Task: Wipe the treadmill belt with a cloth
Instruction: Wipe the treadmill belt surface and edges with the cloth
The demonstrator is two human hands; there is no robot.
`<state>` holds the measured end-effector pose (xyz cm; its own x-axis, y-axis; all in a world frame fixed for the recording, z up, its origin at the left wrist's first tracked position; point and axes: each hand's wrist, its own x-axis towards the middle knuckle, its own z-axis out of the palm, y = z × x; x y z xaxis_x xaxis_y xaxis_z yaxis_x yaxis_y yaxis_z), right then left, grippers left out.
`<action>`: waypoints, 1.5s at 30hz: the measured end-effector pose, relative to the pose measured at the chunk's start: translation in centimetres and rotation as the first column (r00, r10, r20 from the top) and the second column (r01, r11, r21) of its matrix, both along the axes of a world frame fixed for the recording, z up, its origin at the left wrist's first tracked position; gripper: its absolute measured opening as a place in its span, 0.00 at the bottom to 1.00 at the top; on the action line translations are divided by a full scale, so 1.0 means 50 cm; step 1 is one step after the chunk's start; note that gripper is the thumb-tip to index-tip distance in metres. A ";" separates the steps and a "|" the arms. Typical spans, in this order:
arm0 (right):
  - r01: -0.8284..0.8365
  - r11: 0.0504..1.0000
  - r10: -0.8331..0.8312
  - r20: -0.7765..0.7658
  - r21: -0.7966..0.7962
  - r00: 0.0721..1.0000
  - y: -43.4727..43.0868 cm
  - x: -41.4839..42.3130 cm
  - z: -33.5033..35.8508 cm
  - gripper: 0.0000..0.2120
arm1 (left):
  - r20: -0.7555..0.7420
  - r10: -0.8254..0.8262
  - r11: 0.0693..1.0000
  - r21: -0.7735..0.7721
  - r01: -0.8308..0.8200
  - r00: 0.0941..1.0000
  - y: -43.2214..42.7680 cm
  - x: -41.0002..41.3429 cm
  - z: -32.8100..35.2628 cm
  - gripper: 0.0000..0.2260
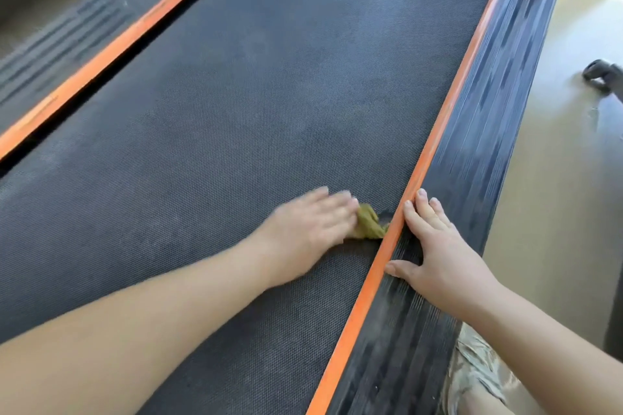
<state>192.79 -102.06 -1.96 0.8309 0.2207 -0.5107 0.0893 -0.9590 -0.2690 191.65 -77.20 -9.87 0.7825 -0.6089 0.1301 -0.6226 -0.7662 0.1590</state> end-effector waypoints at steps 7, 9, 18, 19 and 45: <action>-0.041 0.999 0.041 0.005 -0.010 0.999 0.019 -0.001 0.012 0.47 | -0.118 0.286 0.948 -0.108 -0.298 0.951 -0.023 -0.055 -0.007 0.20; -0.043 0.999 0.043 -0.004 -0.006 0.999 0.021 -0.002 0.012 0.49 | -0.153 0.114 0.966 -0.215 -0.146 0.982 -0.053 -0.139 0.004 0.16; -0.103 0.991 0.107 -0.048 0.084 0.993 0.086 -0.020 0.044 0.29 | -0.390 0.392 0.745 -0.396 -0.536 0.833 0.039 -0.154 0.066 0.16; -0.084 0.993 0.088 -0.040 0.084 0.995 0.097 -0.027 0.049 0.24 | -0.388 0.439 0.765 -0.311 -0.564 0.810 0.044 -0.158 0.066 0.15; 0.101 0.985 -0.123 0.159 0.140 0.980 0.110 0.022 0.032 0.34 | -0.254 0.024 0.992 -0.113 -0.055 0.967 0.018 -0.076 0.065 0.21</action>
